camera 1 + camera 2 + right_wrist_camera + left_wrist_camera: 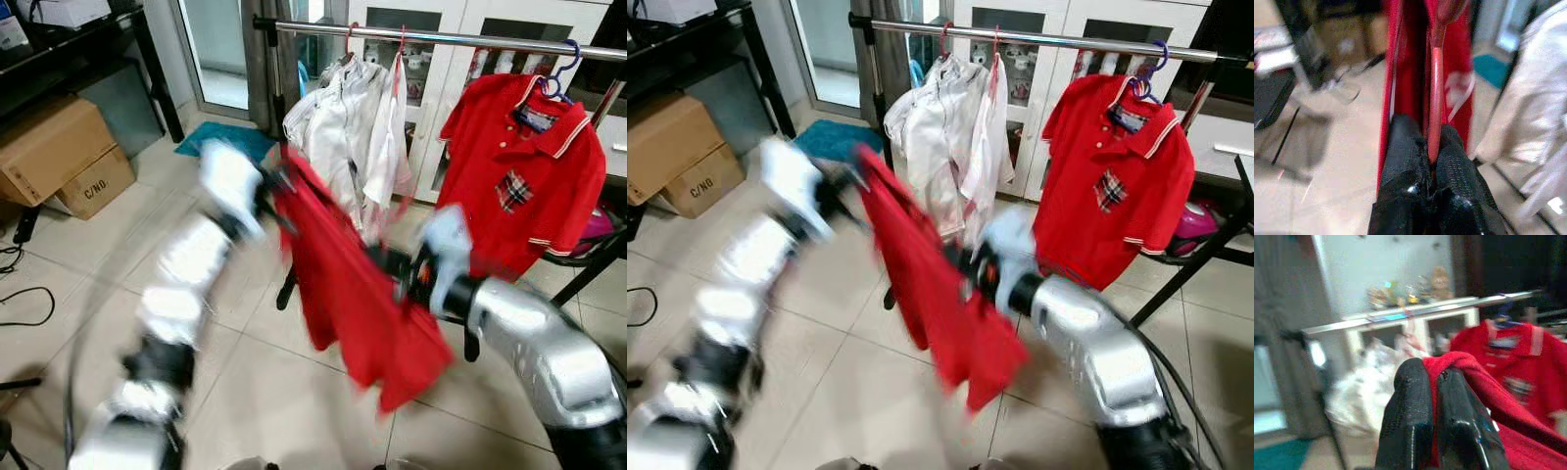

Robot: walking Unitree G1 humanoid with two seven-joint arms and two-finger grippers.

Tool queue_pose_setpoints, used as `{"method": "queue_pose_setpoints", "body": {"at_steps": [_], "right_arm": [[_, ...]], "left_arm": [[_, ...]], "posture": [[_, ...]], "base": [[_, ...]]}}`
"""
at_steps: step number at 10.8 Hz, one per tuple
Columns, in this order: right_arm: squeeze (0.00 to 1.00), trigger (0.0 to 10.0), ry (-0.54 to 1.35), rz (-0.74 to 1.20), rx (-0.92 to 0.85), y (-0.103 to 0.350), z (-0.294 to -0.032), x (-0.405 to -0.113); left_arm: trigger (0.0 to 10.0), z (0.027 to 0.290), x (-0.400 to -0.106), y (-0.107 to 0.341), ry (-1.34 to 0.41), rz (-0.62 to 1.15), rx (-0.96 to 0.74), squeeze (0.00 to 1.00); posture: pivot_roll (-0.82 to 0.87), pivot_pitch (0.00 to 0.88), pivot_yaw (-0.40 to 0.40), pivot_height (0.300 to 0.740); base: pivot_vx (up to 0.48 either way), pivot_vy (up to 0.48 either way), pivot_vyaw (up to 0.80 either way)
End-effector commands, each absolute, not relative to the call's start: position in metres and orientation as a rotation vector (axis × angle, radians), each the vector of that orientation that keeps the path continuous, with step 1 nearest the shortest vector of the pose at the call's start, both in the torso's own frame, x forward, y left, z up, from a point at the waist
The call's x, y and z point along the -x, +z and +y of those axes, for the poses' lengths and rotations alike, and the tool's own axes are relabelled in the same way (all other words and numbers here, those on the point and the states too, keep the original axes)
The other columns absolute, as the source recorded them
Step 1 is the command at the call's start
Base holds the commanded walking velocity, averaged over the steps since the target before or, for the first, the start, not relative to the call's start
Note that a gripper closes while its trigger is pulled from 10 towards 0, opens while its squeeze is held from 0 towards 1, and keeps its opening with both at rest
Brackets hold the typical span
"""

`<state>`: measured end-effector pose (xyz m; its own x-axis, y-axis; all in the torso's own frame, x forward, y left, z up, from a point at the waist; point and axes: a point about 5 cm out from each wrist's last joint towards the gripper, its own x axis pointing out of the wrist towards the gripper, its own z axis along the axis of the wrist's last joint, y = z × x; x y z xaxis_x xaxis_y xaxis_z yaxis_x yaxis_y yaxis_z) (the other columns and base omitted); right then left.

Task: Hang hanger

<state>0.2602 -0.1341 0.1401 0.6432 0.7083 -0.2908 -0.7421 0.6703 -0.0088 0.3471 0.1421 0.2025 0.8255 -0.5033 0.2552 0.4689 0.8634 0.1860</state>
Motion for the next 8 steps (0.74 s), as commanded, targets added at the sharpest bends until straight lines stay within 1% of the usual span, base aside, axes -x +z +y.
{"method": "queue_pose_setpoints", "body": {"at_steps": [1, 2, 3, 5, 6, 7, 8], "right_arm": [[0.00, 0.0, 0.913, 0.298, 0.187, 0.135, -0.132, -0.249], [0.00, 0.0, 0.952, 0.298, 0.178, 0.135, -0.132, -0.243], [0.00, 0.0, 0.965, 0.269, 0.118, 0.141, -0.135, -0.239], [0.00, 0.0, 1.020, 0.191, -0.016, 0.154, -0.138, -0.229], [0.00, 0.0, 1.055, 0.156, -0.079, 0.160, -0.137, -0.225], [0.00, 0.0, 1.085, 0.131, -0.120, 0.164, -0.134, -0.222], [0.00, 0.0, 0.994, 0.109, -0.138, 0.164, -0.131, -0.230]], "left_arm": [[0.0, 0.164, -0.356, 0.215, -0.438, -0.271, -0.176, 0.00], [0.0, 0.177, -0.361, 0.214, -0.412, -0.207, -0.279, 0.00], [0.0, 0.203, -0.365, 0.210, -0.342, -0.120, -0.378, 0.00], [0.0, 0.249, -0.364, 0.200, -0.210, 0.014, -0.456, 0.00], [0.0, 0.259, -0.364, 0.189, -0.178, 0.063, -0.412, 0.00], [0.0, 0.257, -0.363, 0.174, -0.180, 0.109, -0.349, 0.00], [0.0, 0.225, -0.360, 0.161, -0.357, 0.113, -0.296, 0.00]], "posture": [[-0.14, 0.000, 0.055, 0.740], [-0.14, 0.000, 0.056, 0.740], [-0.14, 0.000, 0.059, 0.740], [-0.15, 0.000, 0.073, 0.740], [-0.15, 0.000, 0.075, 0.740], [-0.15, 0.000, 0.084, 0.740], [-0.15, 0.000, 0.088, 0.740]], "base": [[0.000, 0.000, 0.00], [0.000, 0.000, 0.00], [0.000, 0.000, 0.00], [0.000, 0.000, 0.00], [0.000, 0.000, 0.00], [0.000, 0.000, 0.00], [0.000, 0.000, 0.00]]}}
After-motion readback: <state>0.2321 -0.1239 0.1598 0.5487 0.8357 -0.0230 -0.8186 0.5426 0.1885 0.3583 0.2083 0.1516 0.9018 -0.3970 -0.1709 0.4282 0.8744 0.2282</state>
